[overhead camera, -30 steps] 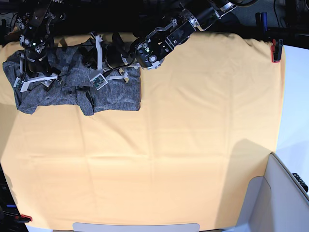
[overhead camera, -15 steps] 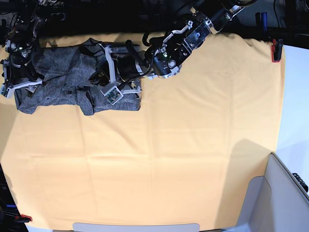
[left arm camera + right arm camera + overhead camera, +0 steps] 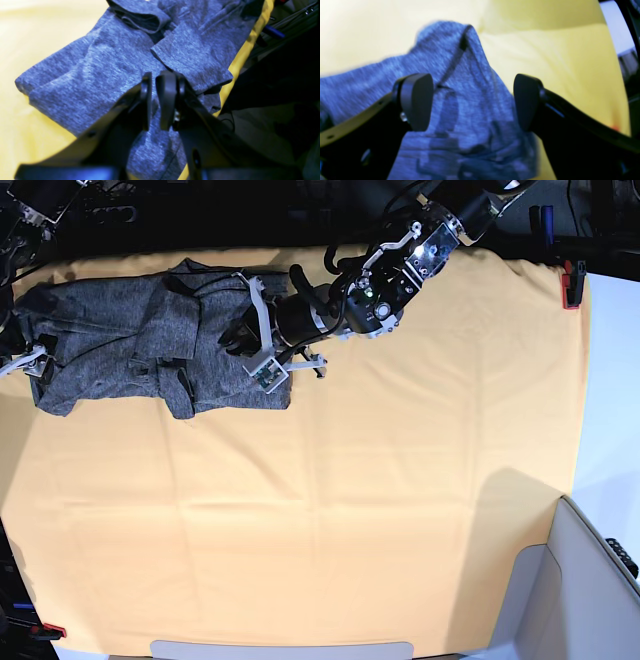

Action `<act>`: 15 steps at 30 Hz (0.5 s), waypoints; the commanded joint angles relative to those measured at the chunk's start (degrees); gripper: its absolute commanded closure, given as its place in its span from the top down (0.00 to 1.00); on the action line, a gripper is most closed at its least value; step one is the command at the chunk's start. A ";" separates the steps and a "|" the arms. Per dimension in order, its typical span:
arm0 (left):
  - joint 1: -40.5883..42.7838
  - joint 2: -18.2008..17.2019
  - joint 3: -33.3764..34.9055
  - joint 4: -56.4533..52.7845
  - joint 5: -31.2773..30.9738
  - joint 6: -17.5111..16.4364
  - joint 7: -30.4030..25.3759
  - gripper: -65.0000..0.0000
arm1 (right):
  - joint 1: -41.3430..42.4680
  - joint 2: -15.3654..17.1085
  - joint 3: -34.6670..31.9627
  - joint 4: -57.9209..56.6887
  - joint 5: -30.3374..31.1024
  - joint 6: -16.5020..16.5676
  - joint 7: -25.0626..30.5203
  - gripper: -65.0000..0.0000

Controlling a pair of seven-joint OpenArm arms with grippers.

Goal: Fold the T-shirt properly
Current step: 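Move the right gripper to the strip's other end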

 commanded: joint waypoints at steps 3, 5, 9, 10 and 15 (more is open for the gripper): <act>0.23 0.21 -1.36 0.84 -0.41 -0.30 -1.44 0.12 | 0.72 4.41 0.56 -3.81 0.30 2.53 1.18 0.76; 1.10 0.21 -2.06 0.84 -0.41 -0.30 -1.44 0.12 | 0.72 6.52 0.56 -7.06 0.30 2.80 1.27 0.76; 1.19 0.21 -2.41 0.84 -0.32 -0.30 -1.44 0.12 | 0.28 10.12 0.21 -14.62 0.30 2.88 5.66 0.76; 1.19 0.21 -2.41 0.84 -0.32 -0.30 -1.44 0.12 | 0.28 10.83 -0.49 -16.56 0.30 3.15 6.80 0.76; 1.19 0.21 -2.41 0.84 -0.32 -0.30 -1.44 0.12 | 0.72 12.41 -6.38 -21.74 0.30 9.21 9.88 0.76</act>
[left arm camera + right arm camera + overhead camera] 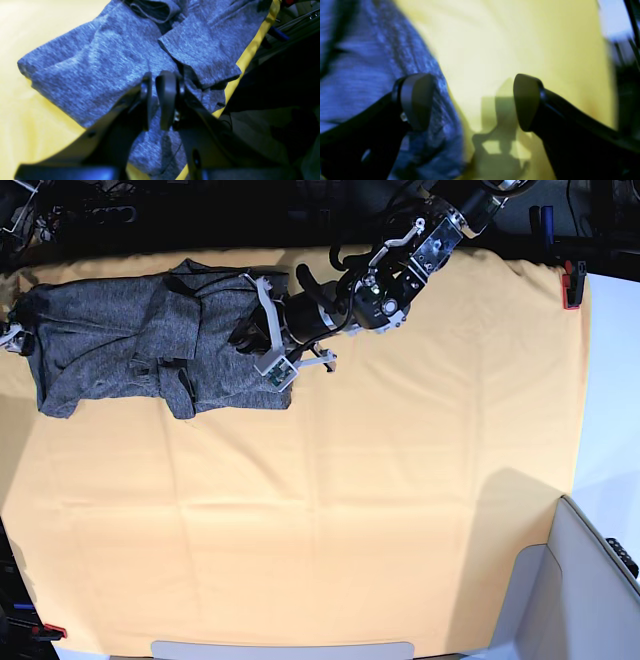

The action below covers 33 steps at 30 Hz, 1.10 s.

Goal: Fold the T-shirt properly
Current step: 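Move the right gripper to the strip's other end, then grasp the strip end with the right gripper while the left holds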

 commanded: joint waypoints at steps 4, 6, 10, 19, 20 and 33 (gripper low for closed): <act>-0.69 0.34 -0.12 0.93 -0.36 -0.30 -1.44 0.12 | 0.88 -0.80 -1.17 1.01 0.30 1.00 -0.09 0.76; -0.69 0.34 -0.12 0.93 -0.36 -0.30 -1.44 0.12 | 1.58 -1.15 -1.17 1.01 0.30 1.00 -0.35 0.76; -0.42 0.34 -0.12 0.93 -0.36 -0.30 -1.44 0.12 | 1.76 -1.86 -1.26 1.01 0.48 1.00 -0.44 0.76; -0.34 0.42 -0.12 0.93 -0.36 -0.30 -1.44 0.12 | 1.49 -3.70 -0.99 7.08 0.65 1.00 -3.51 0.76; -0.34 0.42 -0.12 0.93 -0.36 -0.30 -1.44 0.12 | 1.49 -3.97 -0.99 7.78 0.65 1.00 -4.22 0.76; -0.34 0.51 -0.12 0.93 -0.36 -0.30 -1.44 0.12 | 1.32 -6.17 -0.90 8.75 0.65 1.00 -4.92 0.76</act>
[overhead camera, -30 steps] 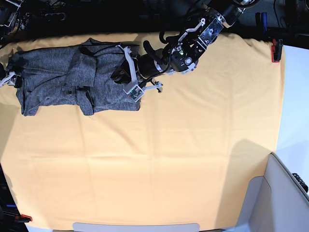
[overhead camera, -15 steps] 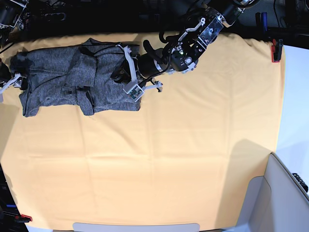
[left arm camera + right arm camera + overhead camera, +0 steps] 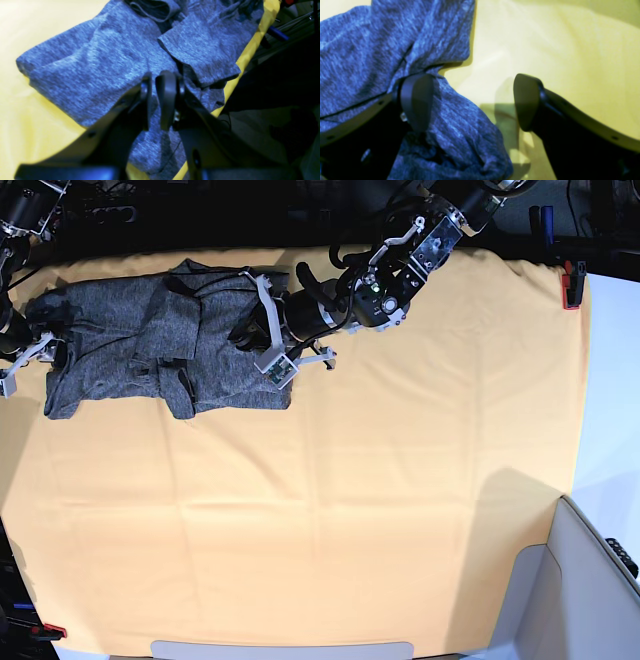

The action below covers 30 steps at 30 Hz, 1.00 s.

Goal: Fold the T-shirt properly
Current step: 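Grasp the strip end with the right gripper while the left holds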

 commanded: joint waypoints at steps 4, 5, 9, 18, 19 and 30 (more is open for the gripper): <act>-0.71 0.45 -0.03 0.93 -0.34 -0.28 -1.44 0.12 | -0.88 0.76 0.17 3.61 0.81 0.76 -0.62 0.76; -0.71 0.45 0.06 0.93 -0.34 -0.28 -1.44 0.12 | -1.23 0.85 0.17 4.75 0.81 0.76 -0.62 0.76; -0.62 0.45 0.06 0.93 -0.34 -0.28 -1.44 0.12 | -2.46 0.41 2.80 7.83 0.81 0.76 -0.70 0.76; 0.26 0.45 -0.12 0.93 -0.34 -0.28 -1.44 0.12 | -3.78 -0.29 8.08 8.00 0.81 0.76 -0.62 0.76; 0.26 0.45 -0.03 0.93 -0.34 -0.28 -1.44 0.12 | -3.69 -0.82 7.99 8.00 0.81 0.76 -0.62 0.76; 0.26 0.53 -0.12 0.93 -0.34 -0.28 -1.44 0.12 | -0.61 -4.60 2.98 8.00 0.81 0.76 -0.53 0.76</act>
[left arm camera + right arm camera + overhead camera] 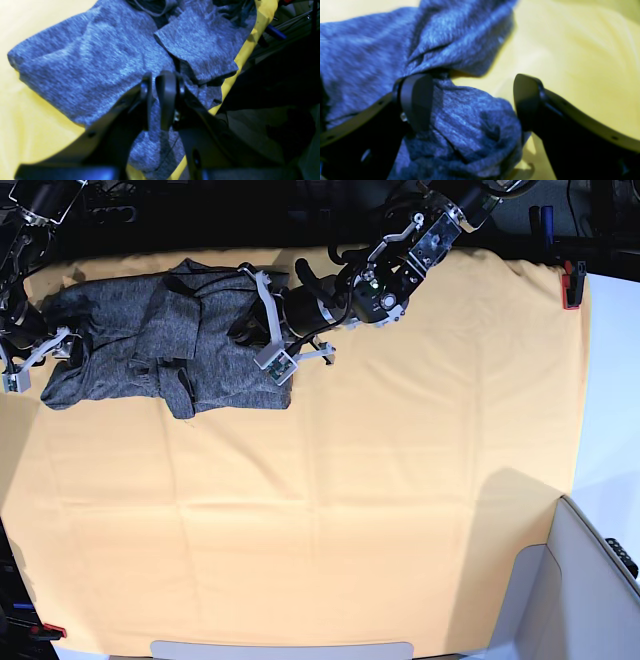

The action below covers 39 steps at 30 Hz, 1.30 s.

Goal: Fold the T-shirt properly
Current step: 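Grasp the strip end with the right gripper while the left holds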

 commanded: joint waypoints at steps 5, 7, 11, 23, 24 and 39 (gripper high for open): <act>-0.66 0.23 -0.12 0.93 -0.34 -0.28 -1.44 0.11 | 1.27 0.60 -0.06 1.14 0.72 0.32 0.98 0.76; -0.66 0.23 -0.12 0.93 -0.34 -0.28 -1.44 0.11 | 1.27 0.25 -0.06 1.14 0.72 0.32 0.98 0.76; -0.66 0.23 -0.12 0.93 -0.34 -0.28 -1.44 0.11 | 0.92 -0.10 -0.06 1.23 0.72 0.32 0.98 0.76; -0.48 0.23 -0.03 0.93 -0.34 -0.28 -1.44 0.11 | -0.93 -0.98 -0.06 10.81 0.72 0.32 0.89 0.76; -0.48 0.23 -0.12 0.93 -0.34 -0.28 -1.44 0.11 | -0.93 -1.07 -0.06 10.55 0.72 0.32 0.89 0.76; -0.57 0.14 -0.12 0.93 -0.34 -0.28 -1.44 0.11 | 2.24 -2.21 -2.87 -0.97 0.63 0.32 0.98 0.76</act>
